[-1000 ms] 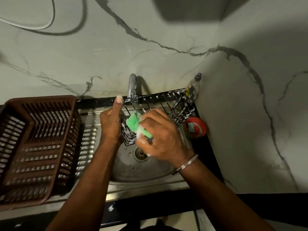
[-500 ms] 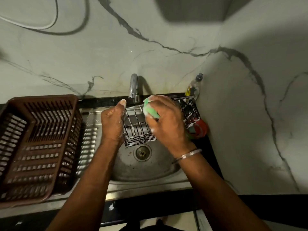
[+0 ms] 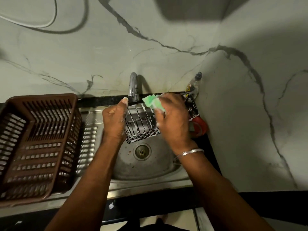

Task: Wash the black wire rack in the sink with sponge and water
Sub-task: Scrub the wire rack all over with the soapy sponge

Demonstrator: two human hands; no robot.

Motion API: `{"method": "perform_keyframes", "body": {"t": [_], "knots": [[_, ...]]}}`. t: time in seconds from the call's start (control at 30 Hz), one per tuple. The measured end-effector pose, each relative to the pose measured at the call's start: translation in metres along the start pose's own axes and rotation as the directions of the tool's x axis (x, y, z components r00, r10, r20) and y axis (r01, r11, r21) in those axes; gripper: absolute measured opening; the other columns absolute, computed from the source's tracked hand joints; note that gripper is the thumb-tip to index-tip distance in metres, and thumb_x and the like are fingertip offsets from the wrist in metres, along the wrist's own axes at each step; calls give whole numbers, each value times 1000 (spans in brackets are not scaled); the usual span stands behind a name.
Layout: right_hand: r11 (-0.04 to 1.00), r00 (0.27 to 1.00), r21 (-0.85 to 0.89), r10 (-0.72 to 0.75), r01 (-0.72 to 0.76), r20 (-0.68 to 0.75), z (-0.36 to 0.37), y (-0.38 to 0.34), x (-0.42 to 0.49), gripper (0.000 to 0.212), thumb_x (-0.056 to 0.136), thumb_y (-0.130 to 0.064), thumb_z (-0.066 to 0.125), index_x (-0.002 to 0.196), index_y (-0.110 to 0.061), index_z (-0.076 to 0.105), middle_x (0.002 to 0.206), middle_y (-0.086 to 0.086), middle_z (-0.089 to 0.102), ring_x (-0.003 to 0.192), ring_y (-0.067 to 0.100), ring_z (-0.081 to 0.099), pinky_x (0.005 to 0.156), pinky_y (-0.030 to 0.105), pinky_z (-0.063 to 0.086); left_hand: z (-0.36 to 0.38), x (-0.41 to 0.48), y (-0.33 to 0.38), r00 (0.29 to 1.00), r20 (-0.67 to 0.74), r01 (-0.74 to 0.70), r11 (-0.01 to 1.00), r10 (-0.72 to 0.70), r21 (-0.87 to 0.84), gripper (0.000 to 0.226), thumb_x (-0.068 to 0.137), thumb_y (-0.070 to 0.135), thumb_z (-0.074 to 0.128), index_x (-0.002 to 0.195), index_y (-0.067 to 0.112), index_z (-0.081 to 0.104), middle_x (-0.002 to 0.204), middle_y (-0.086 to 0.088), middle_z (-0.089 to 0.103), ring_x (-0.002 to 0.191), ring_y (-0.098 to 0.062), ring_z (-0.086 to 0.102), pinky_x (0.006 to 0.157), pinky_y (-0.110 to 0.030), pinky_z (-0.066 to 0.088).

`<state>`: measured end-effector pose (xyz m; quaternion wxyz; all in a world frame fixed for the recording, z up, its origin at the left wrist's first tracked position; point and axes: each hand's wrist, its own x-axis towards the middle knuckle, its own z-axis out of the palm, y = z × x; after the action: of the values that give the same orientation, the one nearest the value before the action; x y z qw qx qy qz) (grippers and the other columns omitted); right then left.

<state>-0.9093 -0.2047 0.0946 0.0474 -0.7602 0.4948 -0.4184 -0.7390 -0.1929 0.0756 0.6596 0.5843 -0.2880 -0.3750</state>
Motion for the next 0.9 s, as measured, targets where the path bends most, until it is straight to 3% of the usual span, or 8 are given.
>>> {"method": "perform_keyframes", "body": {"t": [0.1, 0.2, 0.33, 0.47, 0.6, 0.67, 0.8, 0.9], "knots": [[995, 995, 9, -95, 95, 3, 1, -13, -3, 19, 92, -15, 71, 107, -3, 74, 110, 11, 69, 105, 25, 59, 93, 29, 46, 5, -2, 2, 999, 21, -41, 998, 40, 44, 47, 106, 17, 63, 63, 15, 44, 60, -2, 37, 46, -4, 35, 52, -15, 43], [993, 967, 37, 120, -115, -223, -4, 1, 9, 11, 94, -14, 72, 99, -5, 74, 100, 8, 69, 94, 22, 59, 81, 23, 42, 7, -3, 2, 999, 47, -18, 999, 16, 43, 50, 105, 17, 63, 57, 22, 51, 51, 12, 44, 45, 0, 38, 55, -14, 46], [995, 1000, 98, -6, 8, -20, 15, -36, 3, 19, 92, -15, 69, 106, -6, 76, 109, 8, 70, 102, 20, 56, 89, 28, 49, 10, -5, 2, 994, 98, -41, 998, 37, 39, 38, 105, 37, 66, 79, 8, 64, 65, -2, 57, 54, -13, 54, 56, -22, 46], [986, 955, 106, -149, 125, 256, 18, -52, 8, 42, 100, -39, 61, 128, -10, 71, 118, 5, 70, 110, 20, 56, 97, 37, 47, 6, -5, -17, 998, 67, -17, 980, 4, 196, 20, 115, 12, 44, 98, 13, 55, 86, 3, 55, 62, 18, 60, 59, -3, 44], [988, 969, 96, -135, 117, 206, 11, -36, 15, 27, 102, -29, 62, 119, -12, 74, 111, 3, 73, 100, 16, 65, 94, 39, 53, 2, -1, -8, 998, -11, 66, 969, -65, 238, 32, 116, 21, 37, 86, 31, 43, 91, 13, 48, 64, 25, 54, 66, -4, 41], [987, 955, 102, -150, 128, 258, 18, -41, 18, 21, 100, -27, 67, 116, -13, 73, 108, 2, 72, 97, 15, 64, 90, 40, 54, 3, -2, -8, 998, 20, 48, 973, -53, 224, 36, 115, 19, 41, 82, 29, 49, 81, 13, 57, 58, 14, 57, 64, -12, 44], [981, 944, 173, -133, 83, 302, 18, -20, 25, 26, 96, -18, 72, 122, -15, 75, 109, -1, 70, 96, 10, 62, 86, 21, 47, 8, -4, 0, 999, 3, 49, 991, -50, 121, 50, 112, 44, 46, 86, 4, 60, 65, 6, 63, 57, -6, 60, 53, -22, 48], [985, 964, 169, -28, -17, 263, 10, -2, 24, 31, 94, -6, 72, 124, -11, 75, 106, -4, 66, 92, 7, 59, 78, 11, 46, 7, -6, 9, 993, -44, 114, 989, -110, 99, 45, 107, 54, 49, 78, 21, 51, 55, 13, 59, 55, -4, 56, 57, -26, 49]]}}
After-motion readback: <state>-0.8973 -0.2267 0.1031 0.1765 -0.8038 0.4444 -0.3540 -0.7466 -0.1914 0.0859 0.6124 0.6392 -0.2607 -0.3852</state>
